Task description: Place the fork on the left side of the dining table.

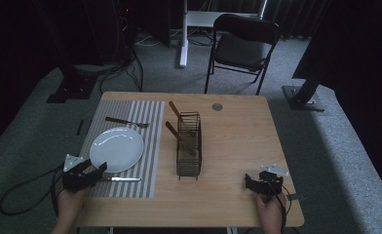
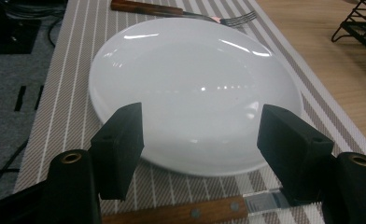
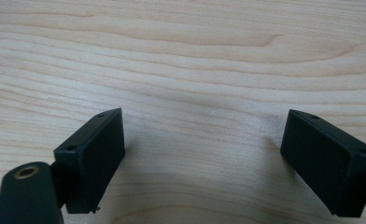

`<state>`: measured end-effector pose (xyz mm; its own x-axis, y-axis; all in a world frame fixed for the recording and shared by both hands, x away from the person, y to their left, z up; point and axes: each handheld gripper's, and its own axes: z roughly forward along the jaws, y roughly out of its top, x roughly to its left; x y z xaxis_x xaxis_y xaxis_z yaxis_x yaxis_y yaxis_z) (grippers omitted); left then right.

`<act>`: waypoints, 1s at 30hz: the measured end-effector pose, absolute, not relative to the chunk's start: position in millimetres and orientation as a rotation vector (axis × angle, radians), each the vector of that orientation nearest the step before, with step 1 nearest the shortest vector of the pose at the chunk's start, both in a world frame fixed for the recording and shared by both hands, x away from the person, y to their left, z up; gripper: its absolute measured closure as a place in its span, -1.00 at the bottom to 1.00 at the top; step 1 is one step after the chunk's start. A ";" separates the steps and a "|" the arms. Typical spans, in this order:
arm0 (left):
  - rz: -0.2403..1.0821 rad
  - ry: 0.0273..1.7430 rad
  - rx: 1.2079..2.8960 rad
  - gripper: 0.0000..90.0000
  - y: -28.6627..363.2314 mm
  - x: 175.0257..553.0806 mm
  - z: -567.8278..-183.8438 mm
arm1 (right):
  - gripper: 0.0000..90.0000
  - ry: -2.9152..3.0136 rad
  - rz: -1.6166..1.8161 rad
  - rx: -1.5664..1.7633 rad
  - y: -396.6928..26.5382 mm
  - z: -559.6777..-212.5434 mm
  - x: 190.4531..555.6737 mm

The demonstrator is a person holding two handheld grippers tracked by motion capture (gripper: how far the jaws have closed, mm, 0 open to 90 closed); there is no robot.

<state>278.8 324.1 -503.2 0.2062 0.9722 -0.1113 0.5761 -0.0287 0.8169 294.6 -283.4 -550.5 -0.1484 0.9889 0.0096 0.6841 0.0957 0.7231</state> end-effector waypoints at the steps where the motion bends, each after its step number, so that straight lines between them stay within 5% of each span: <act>1: 0.642 1.464 1.701 -0.29 324.0 276.3 -503.9 | -0.70 1.890 0.818 1.635 -283.4 -550.5 294.6; 17: 0.589 1.456 1.676 -0.29 322.0 237.8 -535.8 | -0.70 1.890 0.818 1.637 -283.3 -550.3 294.5; 30: 0.728 1.469 1.696 -0.36 313.7 214.2 -541.5 | -0.70 1.890 0.818 1.637 -283.2 -550.3 294.5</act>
